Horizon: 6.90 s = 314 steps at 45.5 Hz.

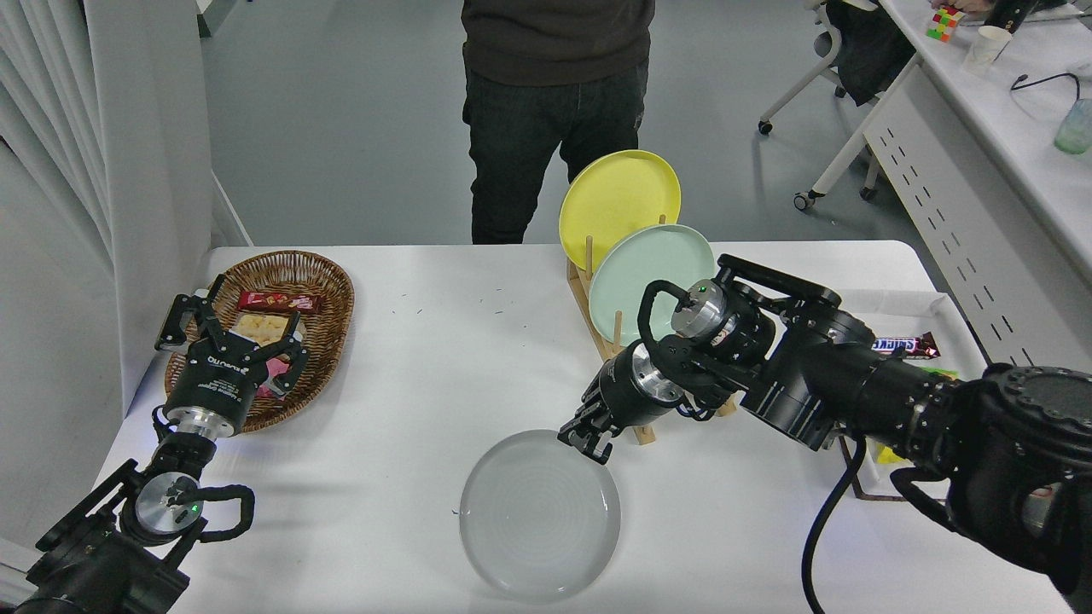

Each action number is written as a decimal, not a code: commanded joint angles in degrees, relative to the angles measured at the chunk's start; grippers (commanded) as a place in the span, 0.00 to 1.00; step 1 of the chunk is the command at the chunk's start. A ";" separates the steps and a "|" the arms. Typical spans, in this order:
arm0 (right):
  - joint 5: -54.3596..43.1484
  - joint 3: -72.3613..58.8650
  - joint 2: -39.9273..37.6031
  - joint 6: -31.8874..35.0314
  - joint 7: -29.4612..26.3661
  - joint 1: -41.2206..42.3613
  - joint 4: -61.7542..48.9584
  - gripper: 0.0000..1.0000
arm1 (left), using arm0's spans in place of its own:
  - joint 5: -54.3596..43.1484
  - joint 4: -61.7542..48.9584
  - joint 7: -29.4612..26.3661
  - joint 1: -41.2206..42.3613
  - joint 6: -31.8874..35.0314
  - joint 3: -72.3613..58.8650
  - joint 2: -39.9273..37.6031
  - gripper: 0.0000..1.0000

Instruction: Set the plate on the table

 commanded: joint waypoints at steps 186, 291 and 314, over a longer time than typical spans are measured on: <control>-14.19 22.04 -21.18 83.33 35.50 -17.38 -4.34 1.00 | -0.01 0.00 -0.04 0.00 0.00 0.00 0.00 0.98; -14.63 31.27 -16.00 75.87 40.24 -27.67 -21.85 1.00 | -0.01 0.00 -0.04 0.00 0.00 0.00 0.00 0.98; -14.63 32.94 -18.55 72.26 40.33 -30.39 -9.45 1.00 | -0.01 0.00 -0.04 0.00 0.00 0.00 0.00 0.98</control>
